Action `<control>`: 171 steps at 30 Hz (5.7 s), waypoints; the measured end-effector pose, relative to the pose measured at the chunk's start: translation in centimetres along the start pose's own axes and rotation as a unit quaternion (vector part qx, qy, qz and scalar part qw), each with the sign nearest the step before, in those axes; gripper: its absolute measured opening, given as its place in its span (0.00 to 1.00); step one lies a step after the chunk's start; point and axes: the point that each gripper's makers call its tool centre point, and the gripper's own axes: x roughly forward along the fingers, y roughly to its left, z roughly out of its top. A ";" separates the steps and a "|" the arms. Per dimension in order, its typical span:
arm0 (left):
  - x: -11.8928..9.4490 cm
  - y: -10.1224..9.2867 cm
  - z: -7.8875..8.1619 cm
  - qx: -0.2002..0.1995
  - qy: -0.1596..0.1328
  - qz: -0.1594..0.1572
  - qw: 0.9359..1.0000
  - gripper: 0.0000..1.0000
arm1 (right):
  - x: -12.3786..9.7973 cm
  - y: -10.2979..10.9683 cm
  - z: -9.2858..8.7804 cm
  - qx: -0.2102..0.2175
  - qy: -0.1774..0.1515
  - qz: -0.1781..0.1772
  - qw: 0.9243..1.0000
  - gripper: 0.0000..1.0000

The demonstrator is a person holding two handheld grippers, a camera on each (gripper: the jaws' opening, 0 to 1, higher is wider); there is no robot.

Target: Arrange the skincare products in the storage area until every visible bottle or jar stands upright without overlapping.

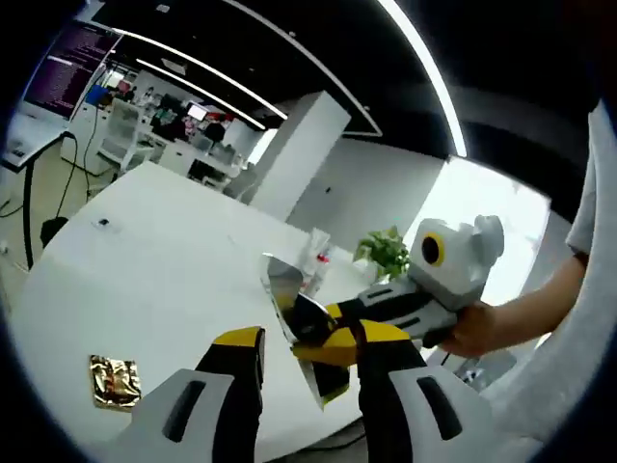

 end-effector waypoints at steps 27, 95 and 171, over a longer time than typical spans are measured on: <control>-1.5 0.9 1.0 -0.135 0.006 -0.045 0.990 0.04 | 0.0 1.6 1.9 0.000 -0.057 0.056 0.997 0.38; -1.4 -3.1 1.9 -0.273 0.070 -0.233 0.931 0.18 | -5.9 -2.6 6.7 0.491 -0.311 0.264 0.769 0.00; -1.0 2.6 3.4 -0.335 -0.023 -0.123 0.934 0.03 | -3.4 0.7 5.5 0.447 -0.242 0.268 0.818 0.00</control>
